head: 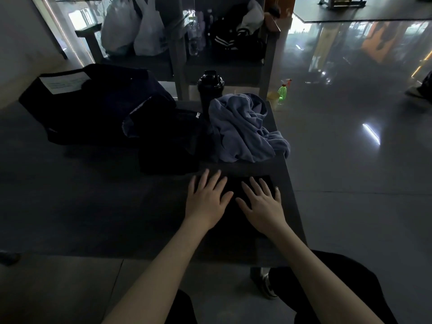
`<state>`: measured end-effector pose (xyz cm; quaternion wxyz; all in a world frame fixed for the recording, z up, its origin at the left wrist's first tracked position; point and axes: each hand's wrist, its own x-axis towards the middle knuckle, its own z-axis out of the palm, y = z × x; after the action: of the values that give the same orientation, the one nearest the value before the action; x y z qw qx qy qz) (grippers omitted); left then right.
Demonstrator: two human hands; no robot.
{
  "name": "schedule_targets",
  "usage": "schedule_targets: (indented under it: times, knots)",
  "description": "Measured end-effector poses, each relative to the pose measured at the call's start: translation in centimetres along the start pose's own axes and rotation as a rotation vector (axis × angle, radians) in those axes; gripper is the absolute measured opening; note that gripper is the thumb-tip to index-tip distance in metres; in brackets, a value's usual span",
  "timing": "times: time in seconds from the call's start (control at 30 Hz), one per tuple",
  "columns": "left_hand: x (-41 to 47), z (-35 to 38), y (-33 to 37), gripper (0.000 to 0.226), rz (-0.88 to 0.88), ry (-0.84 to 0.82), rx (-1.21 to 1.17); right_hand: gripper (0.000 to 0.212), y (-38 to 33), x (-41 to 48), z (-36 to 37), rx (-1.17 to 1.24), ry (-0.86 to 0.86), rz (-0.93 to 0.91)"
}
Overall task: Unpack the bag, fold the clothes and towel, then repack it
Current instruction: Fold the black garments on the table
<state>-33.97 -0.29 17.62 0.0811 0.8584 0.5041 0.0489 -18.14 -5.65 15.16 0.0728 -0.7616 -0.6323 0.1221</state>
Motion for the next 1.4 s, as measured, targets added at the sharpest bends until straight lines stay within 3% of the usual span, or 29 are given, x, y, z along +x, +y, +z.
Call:
schedule_targets:
  times: [0.07, 0.3, 0.43, 0.53, 0.6, 0.73, 0.87, 0.93, 1.07, 1.13, 1.3, 1.4]
  knots:
    - [0.4, 0.6, -0.3, 0.056, -0.082, -0.095, -0.077, 0.061, 0.0, -0.1, 0.2, 0.017, 0.018, 0.013]
    - [-0.1, 0.5, -0.1, 0.053, -0.175, -0.129, -0.114, 0.065, -0.1, -0.6, 0.3, 0.003, 0.035, 0.077]
    - [-1.8, -0.6, -0.5, 0.057, -0.176, -0.234, -0.074, 0.066, 0.0, -2.3, 0.2, -0.004, -0.007, 0.015]
    - [-3.0, -1.4, -1.4, 0.062, -0.219, -0.333, -0.076, 0.079, -0.1, -3.3, 0.1, -0.042, -0.030, -0.019]
    - [-3.9, -1.6, -1.7, 0.062, -0.251, -0.331, -0.057, 0.086, -0.4, -3.9, 0.2, -0.100, 0.053, 0.032]
    - [-4.8, -2.0, -1.6, 0.065, -0.321, -0.322, -0.069, 0.050, -1.4, -6.4, 1.2, -0.112, 0.279, 0.082]
    - [-4.3, -3.9, -2.4, 0.085, -0.434, -0.395, -0.285, 0.053, -1.2, -6.9, 0.4, -0.080, 0.059, 0.047]
    - [-4.3, -4.8, -2.7, 0.089, -0.467, -0.425, -0.388, 0.050, -1.3, -6.1, -0.3, -0.140, 0.043, 0.091]
    - [-5.4, -4.6, -2.9, 0.081, -0.456, -0.381, -0.570, 0.031, -3.4, -7.5, -1.7, -0.154, 0.302, 0.164]
    - [-6.0, -4.3, -3.0, 0.068, -0.420, -0.319, -0.653, 0.028, -4.0, -9.0, -1.3, -0.015, 0.255, 0.216]
    - [-6.6, -5.5, -2.9, 0.048, -0.305, -0.232, -0.822, 0.052, -4.2, -8.8, -2.6, 0.532, 0.108, 0.417]
    - [-6.7, -7.0, -2.7, 0.041, -0.231, -0.140, -0.888, 0.062, -4.5, -7.1, -3.3, 0.753, -0.094, 0.505]
